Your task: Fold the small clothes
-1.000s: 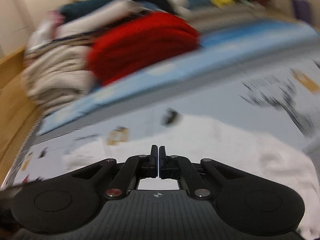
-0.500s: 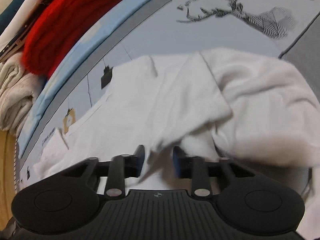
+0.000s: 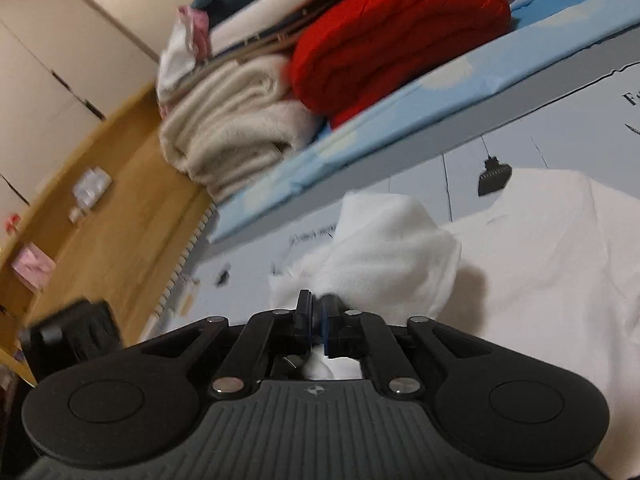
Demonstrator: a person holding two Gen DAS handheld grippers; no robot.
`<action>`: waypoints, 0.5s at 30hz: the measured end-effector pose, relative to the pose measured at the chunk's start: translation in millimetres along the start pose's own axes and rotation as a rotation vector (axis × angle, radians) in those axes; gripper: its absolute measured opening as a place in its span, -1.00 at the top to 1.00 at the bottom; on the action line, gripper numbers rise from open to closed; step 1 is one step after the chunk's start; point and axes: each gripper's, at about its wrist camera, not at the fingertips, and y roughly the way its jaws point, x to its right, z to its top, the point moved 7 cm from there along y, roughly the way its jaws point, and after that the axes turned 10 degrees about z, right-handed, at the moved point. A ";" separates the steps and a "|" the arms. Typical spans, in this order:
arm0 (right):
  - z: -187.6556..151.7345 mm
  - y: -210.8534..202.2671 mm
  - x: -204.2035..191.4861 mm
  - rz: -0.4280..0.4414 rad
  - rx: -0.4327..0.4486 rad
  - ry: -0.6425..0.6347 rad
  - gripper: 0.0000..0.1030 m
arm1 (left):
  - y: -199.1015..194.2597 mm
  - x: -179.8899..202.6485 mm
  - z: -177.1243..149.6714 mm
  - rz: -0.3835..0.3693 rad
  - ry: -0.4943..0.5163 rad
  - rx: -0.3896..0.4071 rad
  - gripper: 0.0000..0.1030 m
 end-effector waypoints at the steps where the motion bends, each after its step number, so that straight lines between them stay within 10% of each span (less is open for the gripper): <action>1: 1.4 1.0 3.9 -0.053 -0.003 -0.019 0.74 | -0.2 -15.5 1.2 0.042 -0.015 -0.008 0.92; 7: 4.0 -10.2 43.9 -0.403 -0.014 -0.059 0.53 | -35.4 -207.2 -8.9 0.437 -0.357 -0.064 0.92; 12: 2.8 -37.6 93.2 -0.639 -0.030 0.011 0.53 | -128.1 -378.2 -62.7 1.087 -0.687 -0.100 0.70; 15: -1.1 -55.5 113.8 -0.704 -0.017 0.061 0.53 | -145.3 -399.7 -73.5 1.115 -0.805 -0.076 0.24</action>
